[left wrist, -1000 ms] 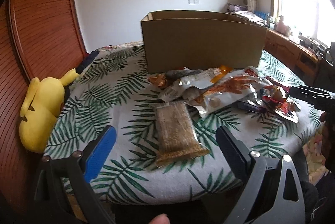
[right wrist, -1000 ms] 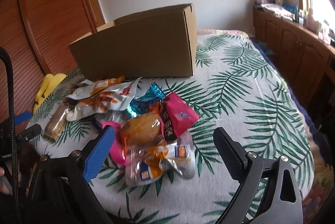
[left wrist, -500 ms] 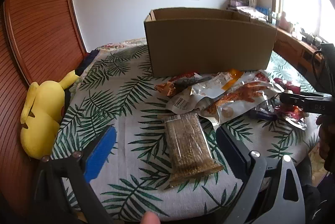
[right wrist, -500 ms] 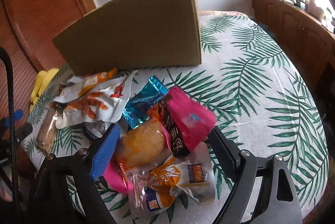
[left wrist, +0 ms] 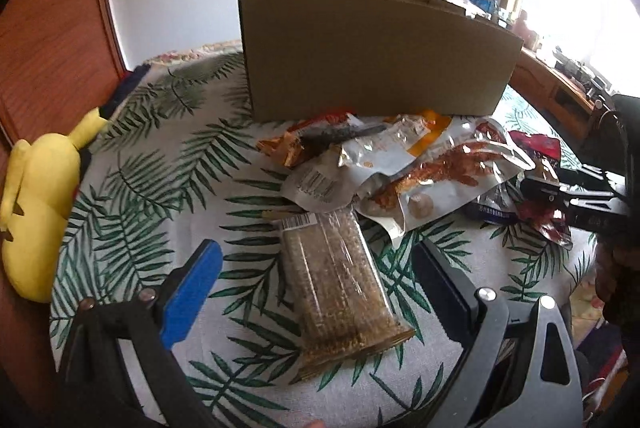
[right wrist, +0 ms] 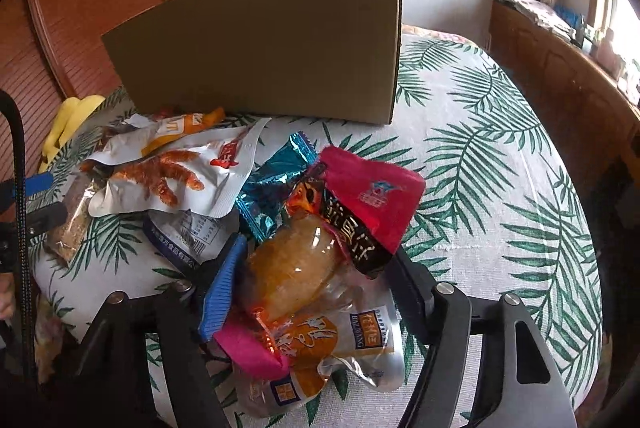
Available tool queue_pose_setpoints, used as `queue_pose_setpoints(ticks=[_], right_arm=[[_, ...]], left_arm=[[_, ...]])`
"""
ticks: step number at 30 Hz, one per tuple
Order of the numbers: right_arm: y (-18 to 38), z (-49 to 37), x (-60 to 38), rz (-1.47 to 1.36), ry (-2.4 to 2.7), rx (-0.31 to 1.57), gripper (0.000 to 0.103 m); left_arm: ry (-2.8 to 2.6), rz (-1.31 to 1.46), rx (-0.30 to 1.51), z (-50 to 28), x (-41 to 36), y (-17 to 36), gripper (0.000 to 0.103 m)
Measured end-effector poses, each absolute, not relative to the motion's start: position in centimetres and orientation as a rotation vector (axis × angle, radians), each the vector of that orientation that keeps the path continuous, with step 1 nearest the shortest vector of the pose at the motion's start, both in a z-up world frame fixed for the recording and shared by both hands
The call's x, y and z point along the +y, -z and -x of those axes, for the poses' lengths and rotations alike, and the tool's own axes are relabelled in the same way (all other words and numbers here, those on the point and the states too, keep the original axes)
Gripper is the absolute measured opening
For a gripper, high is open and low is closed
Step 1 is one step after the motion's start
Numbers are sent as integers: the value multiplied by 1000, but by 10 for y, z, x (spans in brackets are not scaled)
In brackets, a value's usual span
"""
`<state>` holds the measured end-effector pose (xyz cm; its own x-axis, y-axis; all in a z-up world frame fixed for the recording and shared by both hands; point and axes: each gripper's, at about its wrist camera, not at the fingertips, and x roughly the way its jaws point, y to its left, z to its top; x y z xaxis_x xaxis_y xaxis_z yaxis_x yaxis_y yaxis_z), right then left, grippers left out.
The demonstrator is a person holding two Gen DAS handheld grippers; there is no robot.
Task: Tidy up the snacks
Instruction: 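Reach the left tool to the brown granola pack while the right tool reaches the red sausage packet, then close the left tool on the granola pack while the right tool grips the red sausage packet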
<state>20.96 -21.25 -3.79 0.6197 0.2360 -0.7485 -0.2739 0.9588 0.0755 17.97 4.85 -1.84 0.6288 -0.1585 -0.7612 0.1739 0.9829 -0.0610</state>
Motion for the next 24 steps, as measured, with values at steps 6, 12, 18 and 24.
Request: queue_pose_setpoints(ticks=[6,12,18,24], right_arm=[[33,-202,-209,112,-297,825,61],[34,-204,-208,112,-319,835,61],[44,-210,-201,143,-318,863,66],[43,-211,-204,149,-324,850,53]], left_arm=[[220,-5,919,-186,51,26,90],[234,18,960,-196,54,36,76],[227,14,944,-198,54,36,63],[244,31,918,-192,60,32,43]])
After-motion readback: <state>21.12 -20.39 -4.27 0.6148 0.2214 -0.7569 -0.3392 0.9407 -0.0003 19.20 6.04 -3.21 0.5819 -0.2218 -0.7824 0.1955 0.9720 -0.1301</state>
